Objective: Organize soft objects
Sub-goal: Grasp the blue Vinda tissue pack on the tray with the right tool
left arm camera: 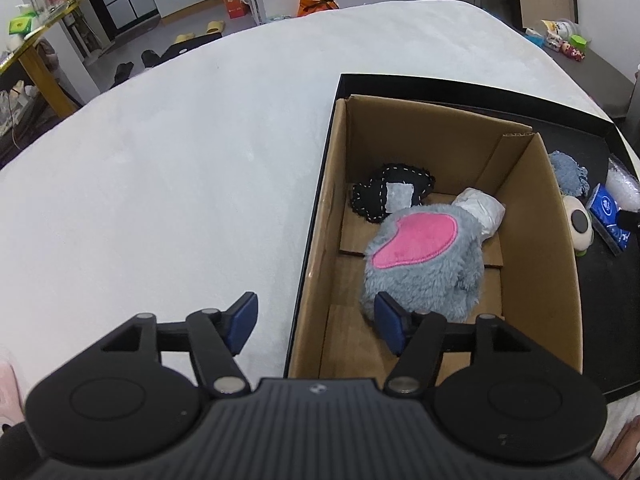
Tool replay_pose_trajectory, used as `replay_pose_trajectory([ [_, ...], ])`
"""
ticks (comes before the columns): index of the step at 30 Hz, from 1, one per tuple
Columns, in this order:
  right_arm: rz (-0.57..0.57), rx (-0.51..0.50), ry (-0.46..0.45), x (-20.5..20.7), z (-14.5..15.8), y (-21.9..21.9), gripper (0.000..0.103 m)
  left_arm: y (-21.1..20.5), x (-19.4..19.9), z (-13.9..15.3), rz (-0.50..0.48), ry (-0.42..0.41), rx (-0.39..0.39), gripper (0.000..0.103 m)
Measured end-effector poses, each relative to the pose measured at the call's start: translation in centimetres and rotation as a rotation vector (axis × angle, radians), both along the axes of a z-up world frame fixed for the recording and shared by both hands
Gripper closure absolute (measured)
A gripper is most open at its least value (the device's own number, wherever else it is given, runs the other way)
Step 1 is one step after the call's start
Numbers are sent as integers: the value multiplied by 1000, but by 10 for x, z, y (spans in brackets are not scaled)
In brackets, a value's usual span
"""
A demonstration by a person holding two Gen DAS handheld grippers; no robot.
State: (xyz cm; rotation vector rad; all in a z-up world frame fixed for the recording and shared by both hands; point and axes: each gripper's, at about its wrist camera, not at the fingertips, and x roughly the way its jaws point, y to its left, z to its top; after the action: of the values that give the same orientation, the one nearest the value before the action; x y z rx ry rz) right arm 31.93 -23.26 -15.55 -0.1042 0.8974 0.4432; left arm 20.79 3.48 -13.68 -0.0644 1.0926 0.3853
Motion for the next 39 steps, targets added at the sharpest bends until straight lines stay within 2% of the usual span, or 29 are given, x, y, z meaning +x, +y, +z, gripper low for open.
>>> replay_pose_trajectory([
  [7,24,-74,9,10,-25,4,40,-4,7,0,-7,17,30,39],
  [13,45,-104,-63,11,-33,6,36,-7,10,1,-2,23,44,39],
  [18,47,-140,-81,13,-36,8,34,-9,8,0,-7,25,44,39],
  [22,49,-124,-48,11,-32,6,39,-8,6,-1,-12,25,45,39],
  [27,48,-46,35,5,-26,4,40,-8,2,0,-13,15,37,39],
  [35,45,-81,21,5,-33,13,39,-5,-2,-3,-8,16,32,39],
  [38,51,-107,14,7,-38,16,43,-5,-2,-4,-7,20,32,39],
  [39,55,-117,17,7,-39,16,52,-5,-1,-4,-6,20,32,39],
])
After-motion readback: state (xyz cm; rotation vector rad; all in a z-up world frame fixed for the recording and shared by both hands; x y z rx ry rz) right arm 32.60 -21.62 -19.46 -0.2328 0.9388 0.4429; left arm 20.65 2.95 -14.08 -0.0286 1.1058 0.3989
